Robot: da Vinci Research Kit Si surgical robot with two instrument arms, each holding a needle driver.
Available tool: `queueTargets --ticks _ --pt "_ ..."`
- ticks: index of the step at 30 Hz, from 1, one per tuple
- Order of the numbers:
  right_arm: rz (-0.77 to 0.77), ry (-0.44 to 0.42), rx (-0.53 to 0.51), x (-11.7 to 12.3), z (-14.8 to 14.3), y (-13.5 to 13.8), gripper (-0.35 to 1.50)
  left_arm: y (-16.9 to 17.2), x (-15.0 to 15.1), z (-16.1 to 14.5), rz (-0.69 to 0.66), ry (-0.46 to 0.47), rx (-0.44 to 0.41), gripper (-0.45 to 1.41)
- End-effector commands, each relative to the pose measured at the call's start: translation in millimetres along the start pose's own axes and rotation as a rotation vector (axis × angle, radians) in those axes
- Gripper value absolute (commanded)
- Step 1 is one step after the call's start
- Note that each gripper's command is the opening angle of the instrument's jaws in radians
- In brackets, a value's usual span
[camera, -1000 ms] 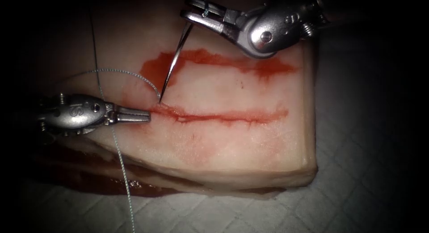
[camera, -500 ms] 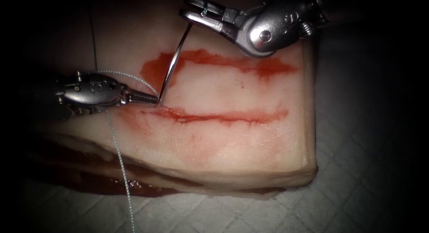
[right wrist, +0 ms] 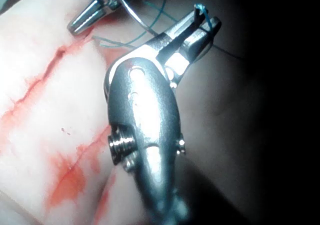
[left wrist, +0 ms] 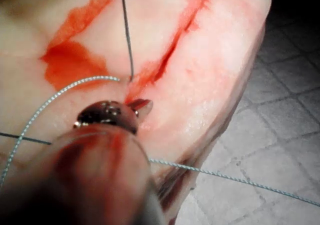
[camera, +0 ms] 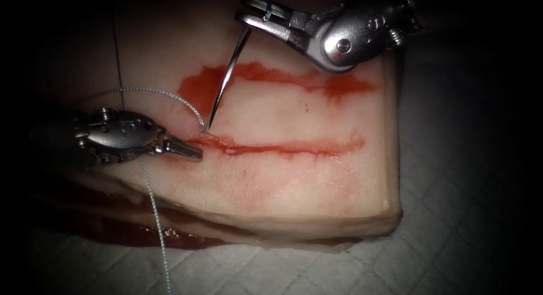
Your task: Wound Closure
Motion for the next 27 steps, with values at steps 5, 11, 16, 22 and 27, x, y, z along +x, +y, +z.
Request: queueTargets --ticks 5,11,16,22,27 --pt "-0.002 -0.001 0.004 0.6 0.9 -0.2 -0.35 2.5 0.8 0.9 0.011 0.010 -0.053 -0.45" --pt "0.000 -0.002 0.004 0.4 0.8 -0.3 -0.35 4.4 1.8 1.0 0.013 0.062 -0.086 -0.45" --pt "-0.001 -0.003 -0.001 0.5 1.0 -0.2 -0.35 4.6 2.1 0.5 0.042 0.115 -0.115 -0.45" --pt "-0.001 -0.009 -0.019 0.5 1.7 0.0 -0.35 5.0 2.2 0.3 0.053 0.221 -0.148 -0.45" --pt "-0.002 -0.014 -0.032 0.6 2.1 0.2 -0.35 5.5 1.8 0.7 0.058 0.273 -0.165 -0.45"
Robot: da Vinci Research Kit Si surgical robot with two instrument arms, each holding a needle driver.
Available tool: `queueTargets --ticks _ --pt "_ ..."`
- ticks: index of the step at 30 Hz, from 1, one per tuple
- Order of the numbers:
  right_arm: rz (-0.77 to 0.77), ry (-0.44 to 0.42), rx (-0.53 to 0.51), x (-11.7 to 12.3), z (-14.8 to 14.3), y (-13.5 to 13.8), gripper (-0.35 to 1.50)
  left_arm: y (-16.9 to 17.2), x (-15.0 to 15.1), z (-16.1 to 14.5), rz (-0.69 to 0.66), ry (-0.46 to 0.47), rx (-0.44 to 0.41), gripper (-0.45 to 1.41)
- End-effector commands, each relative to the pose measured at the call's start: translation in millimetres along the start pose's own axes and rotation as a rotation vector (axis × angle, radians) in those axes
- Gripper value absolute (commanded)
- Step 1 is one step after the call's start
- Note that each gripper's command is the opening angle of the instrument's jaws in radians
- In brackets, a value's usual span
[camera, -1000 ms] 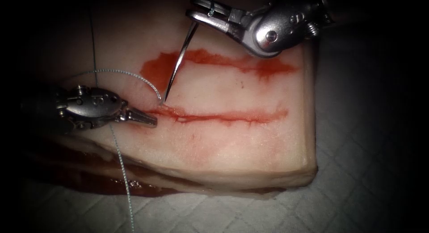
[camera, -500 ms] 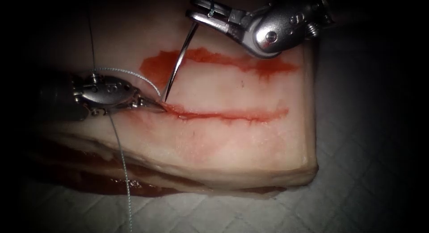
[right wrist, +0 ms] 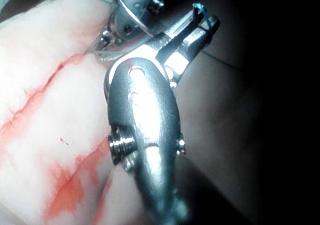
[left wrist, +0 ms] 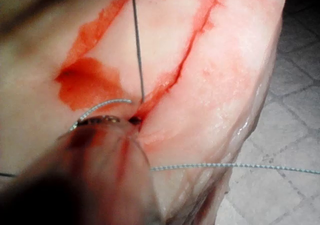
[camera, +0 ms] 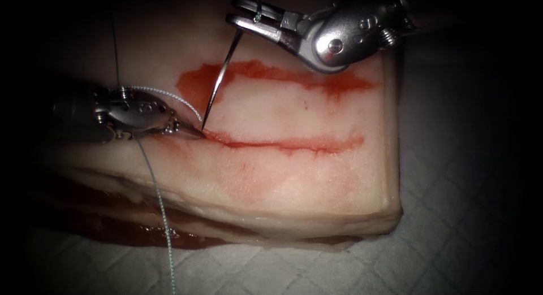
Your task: Wound Closure
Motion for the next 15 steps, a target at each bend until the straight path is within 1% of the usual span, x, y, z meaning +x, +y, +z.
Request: queueTargets --ticks 1,3,5,9,10,12,13,15 --pt "-0.003 -0.006 -0.002 0.7 0.9 -0.1 -0.35 0.5 -0.3 1.1 0.019 0.027 0.002 -0.45" --pt "-0.003 -0.006 -0.002 0.7 0.9 -0.1 -0.35 0.7 -0.6 1.4 0.039 0.068 0.011 -0.45" --pt "-0.003 -0.007 -0.003 0.7 0.9 -0.1 -0.35 0.8 -1.2 2.0 0.049 0.088 0.080 -0.45" --pt "-0.003 -0.005 -0.006 0.8 0.8 -0.1 -0.35 0.6 -1.8 2.7 0.059 0.101 0.161 -0.45" --pt "-0.003 -0.005 -0.006 0.8 0.8 -0.2 -0.35 0.4 -1.6 2.8 0.038 0.110 0.199 -0.45" --pt "-0.004 -0.002 -0.011 1.0 0.7 -0.2 -0.35 -0.1 -1.2 2.7 -0.031 0.127 0.248 -0.45" --pt "-0.004 0.000 -0.013 1.2 0.6 -0.2 -0.35 -0.4 -1.0 2.5 -0.090 0.117 0.277 -0.45" --pt "-0.007 0.002 -0.016 1.5 0.5 0.0 -0.35 -0.9 -0.6 2.3 -0.152 0.091 0.315 -0.45"
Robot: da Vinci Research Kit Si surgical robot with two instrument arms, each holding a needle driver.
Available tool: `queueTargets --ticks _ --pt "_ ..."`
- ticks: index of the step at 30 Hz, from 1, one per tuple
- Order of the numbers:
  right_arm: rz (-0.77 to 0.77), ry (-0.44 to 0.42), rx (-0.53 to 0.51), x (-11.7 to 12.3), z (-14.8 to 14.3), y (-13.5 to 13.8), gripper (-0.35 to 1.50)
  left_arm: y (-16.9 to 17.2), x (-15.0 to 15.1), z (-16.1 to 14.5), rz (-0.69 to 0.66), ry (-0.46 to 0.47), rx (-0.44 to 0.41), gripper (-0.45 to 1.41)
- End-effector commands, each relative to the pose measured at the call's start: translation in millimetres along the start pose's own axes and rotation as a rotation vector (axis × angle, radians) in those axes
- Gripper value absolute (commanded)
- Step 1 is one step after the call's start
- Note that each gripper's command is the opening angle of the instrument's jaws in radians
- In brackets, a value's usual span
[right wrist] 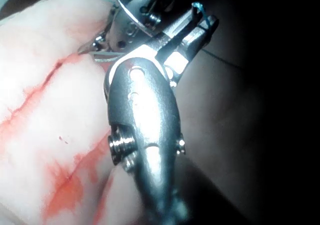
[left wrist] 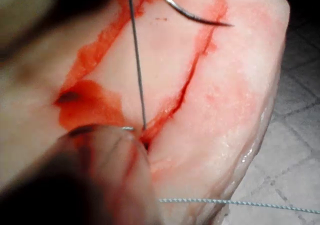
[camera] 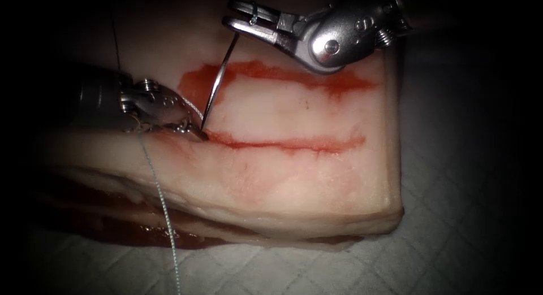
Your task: Wound Closure
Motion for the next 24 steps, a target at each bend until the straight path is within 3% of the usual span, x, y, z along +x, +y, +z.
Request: queueTargets --ticks 1,4,11,24 --pt "-0.005 0.000 -0.002 1.0 0.7 -0.1 -0.35 0.1 -0.1 0.6 -0.021 -0.024 0.027 -0.45" --pt "-0.009 0.001 -0.014 1.7 0.7 0.1 -0.35 0.1 -0.1 0.7 -0.069 -0.044 0.110 -0.45" --pt "-0.015 0.024 -0.047 3.1 0.6 0.3 -0.35 0.0 -0.5 -0.8 -0.166 0.004 0.237 -0.45" --pt "-0.050 0.126 -0.102 5.7 1.6 1.3 -0.35 -0.8 -0.3 -2.1 -0.178 -0.044 0.270 -0.45"
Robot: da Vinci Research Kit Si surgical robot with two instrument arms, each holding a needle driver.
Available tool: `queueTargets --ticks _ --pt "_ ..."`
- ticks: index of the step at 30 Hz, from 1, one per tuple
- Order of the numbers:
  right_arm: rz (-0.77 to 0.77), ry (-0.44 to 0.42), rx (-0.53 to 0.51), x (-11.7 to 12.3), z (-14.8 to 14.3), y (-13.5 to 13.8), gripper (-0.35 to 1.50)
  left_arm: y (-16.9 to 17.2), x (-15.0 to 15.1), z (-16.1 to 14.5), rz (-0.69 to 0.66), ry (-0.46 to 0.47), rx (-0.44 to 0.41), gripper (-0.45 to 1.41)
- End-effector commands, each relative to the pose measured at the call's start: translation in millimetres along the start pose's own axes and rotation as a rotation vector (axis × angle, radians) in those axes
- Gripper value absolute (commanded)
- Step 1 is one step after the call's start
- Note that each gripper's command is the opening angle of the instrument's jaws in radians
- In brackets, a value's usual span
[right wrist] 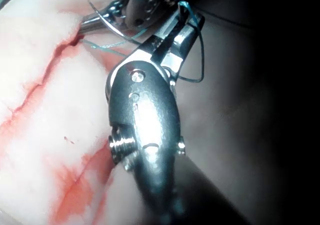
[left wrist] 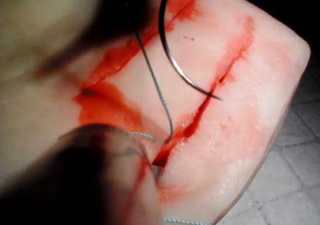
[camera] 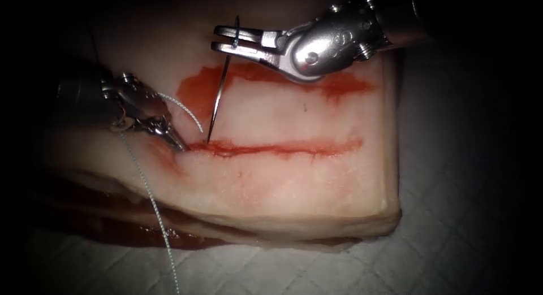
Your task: Wound Closure
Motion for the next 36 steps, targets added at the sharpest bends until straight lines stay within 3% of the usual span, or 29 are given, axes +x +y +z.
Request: queueTargets --ticks 1,20,36 --pt "-0.022 0.011 -0.005 0.6 1.3 -0.3 -0.35 0.5 -0.4 0.5 0.004 0.001 0.000 -0.45" --pt "-0.148 0.148 -0.118 3.1 3.5 0.8 -0.35 -0.4 -0.1 1.2 0.018 0.019 0.013 -0.45" --pt "-0.163 0.138 -0.204 4.4 5.0 3.3 -0.35 -0.6 0.1 1.1 0.018 0.025 0.018 -0.45"
